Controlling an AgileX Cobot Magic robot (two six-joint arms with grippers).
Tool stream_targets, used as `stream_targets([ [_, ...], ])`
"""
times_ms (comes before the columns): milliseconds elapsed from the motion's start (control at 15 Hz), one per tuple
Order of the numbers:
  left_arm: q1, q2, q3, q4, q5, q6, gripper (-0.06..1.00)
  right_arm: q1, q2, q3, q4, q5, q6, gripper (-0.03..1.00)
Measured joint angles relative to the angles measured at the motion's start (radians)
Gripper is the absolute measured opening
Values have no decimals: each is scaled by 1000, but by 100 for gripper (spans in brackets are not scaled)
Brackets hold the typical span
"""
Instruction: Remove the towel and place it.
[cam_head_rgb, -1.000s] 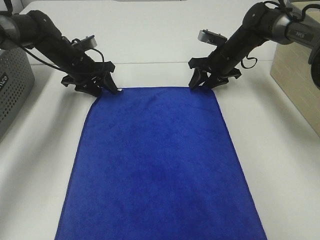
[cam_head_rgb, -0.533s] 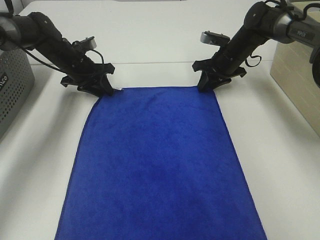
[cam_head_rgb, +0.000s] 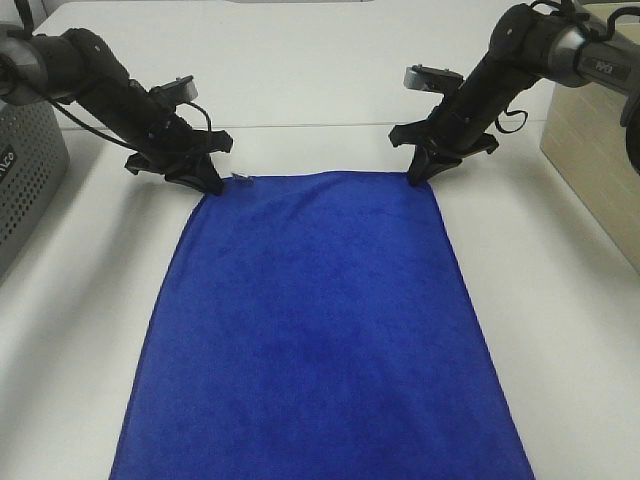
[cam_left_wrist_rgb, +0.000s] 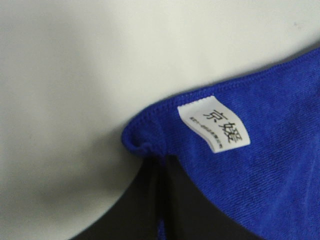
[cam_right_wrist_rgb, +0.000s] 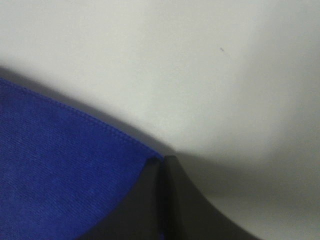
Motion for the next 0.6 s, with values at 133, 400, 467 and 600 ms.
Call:
stream_targets([
  [133,-5,0,0,9,-28,3,1,0,-2,0,-3,-20,0,2],
  [400,-7,2,2,17,-144,6,1,1,-7,9,-47,-214,-30,2],
  [467,-7,6,-2,17,-178,10,1,1,-7,12,-54,-253,-46,2],
  [600,-8,12,-45,17,-247,36,1,1,-4,12,-70,-350,-80,2],
])
